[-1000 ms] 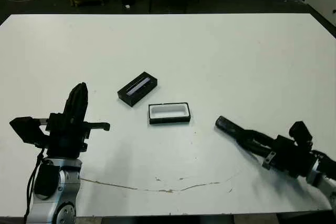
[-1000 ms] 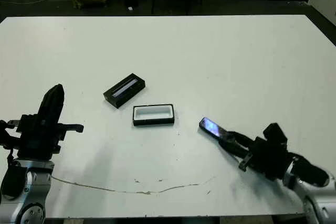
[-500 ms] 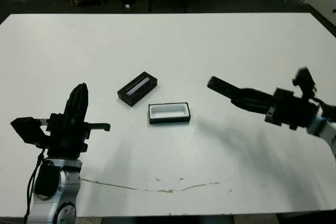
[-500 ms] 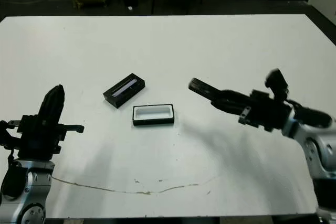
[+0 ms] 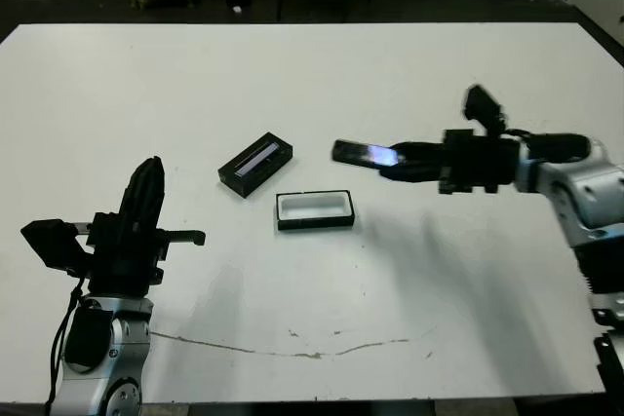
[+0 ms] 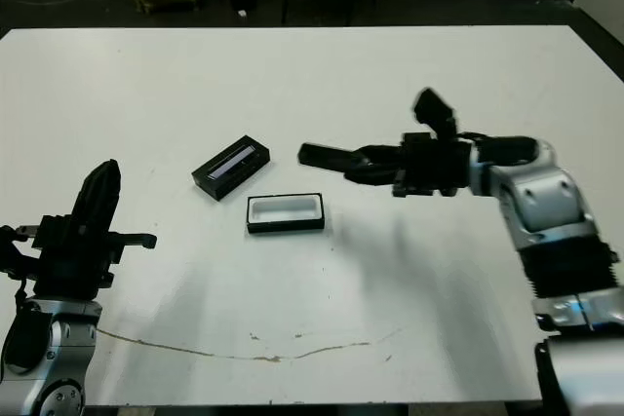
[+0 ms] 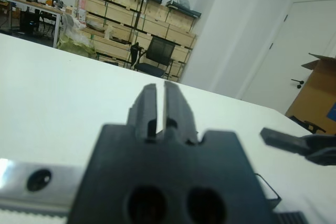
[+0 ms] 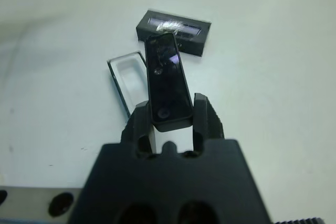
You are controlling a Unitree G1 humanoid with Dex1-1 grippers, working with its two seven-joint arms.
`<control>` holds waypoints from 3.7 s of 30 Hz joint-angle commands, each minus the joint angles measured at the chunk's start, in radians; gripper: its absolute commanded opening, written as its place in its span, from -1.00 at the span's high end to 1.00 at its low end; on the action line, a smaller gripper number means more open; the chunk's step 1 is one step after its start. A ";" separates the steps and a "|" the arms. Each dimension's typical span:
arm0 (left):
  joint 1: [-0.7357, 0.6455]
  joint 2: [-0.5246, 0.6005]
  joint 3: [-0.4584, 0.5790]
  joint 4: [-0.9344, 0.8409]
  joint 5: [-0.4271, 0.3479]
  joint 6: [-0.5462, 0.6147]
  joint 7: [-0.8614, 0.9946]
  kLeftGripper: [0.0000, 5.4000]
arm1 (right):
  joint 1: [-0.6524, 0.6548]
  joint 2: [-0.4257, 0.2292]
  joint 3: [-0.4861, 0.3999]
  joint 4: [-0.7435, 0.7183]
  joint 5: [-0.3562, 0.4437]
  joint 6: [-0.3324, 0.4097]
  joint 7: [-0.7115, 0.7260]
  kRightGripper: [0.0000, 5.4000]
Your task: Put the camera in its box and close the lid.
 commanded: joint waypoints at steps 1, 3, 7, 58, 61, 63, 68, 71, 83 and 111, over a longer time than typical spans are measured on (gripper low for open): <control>0.009 0.010 0.002 0.021 0.003 0.001 -0.005 1.00 | -0.040 0.036 0.034 0.088 -0.038 -0.022 0.040 0.88; 0.007 0.010 0.003 0.022 0.003 0.002 -0.005 1.00 | -0.062 0.050 0.048 0.129 -0.060 -0.038 0.059 0.88; 0.003 0.011 0.004 0.024 -0.003 0.007 -0.007 1.00 | -0.099 0.077 0.060 0.208 -0.092 -0.072 0.103 0.88; 0.012 0.000 -0.002 0.017 0.000 0.018 0.005 1.00 | -0.210 0.202 0.129 0.365 -0.277 -0.145 0.218 0.88; 0.011 0.000 -0.002 0.019 0.000 0.017 0.004 1.00 | -0.210 0.208 0.131 0.373 -0.281 -0.154 0.221 0.88; 0.010 0.001 -0.002 0.021 0.001 0.015 0.001 1.00 | -0.209 0.211 0.134 0.379 -0.283 -0.184 0.226 0.88; 0.011 0.000 -0.002 0.021 -0.001 0.015 0.002 1.00 | -0.202 0.217 0.146 0.372 -0.301 -0.211 0.217 0.88; 0.012 -0.002 -0.004 0.019 0.002 0.015 0.004 1.00 | -0.196 0.226 0.143 0.383 -0.303 -0.240 0.213 0.88; 0.018 0.000 -0.006 0.012 -0.002 0.022 0.007 1.00 | -0.203 0.246 0.162 0.408 -0.344 -0.268 0.189 0.88; 0.022 -0.001 -0.016 0.024 0.012 -0.001 0.012 1.00 | -0.185 0.279 0.180 0.381 -0.357 -0.243 0.181 0.81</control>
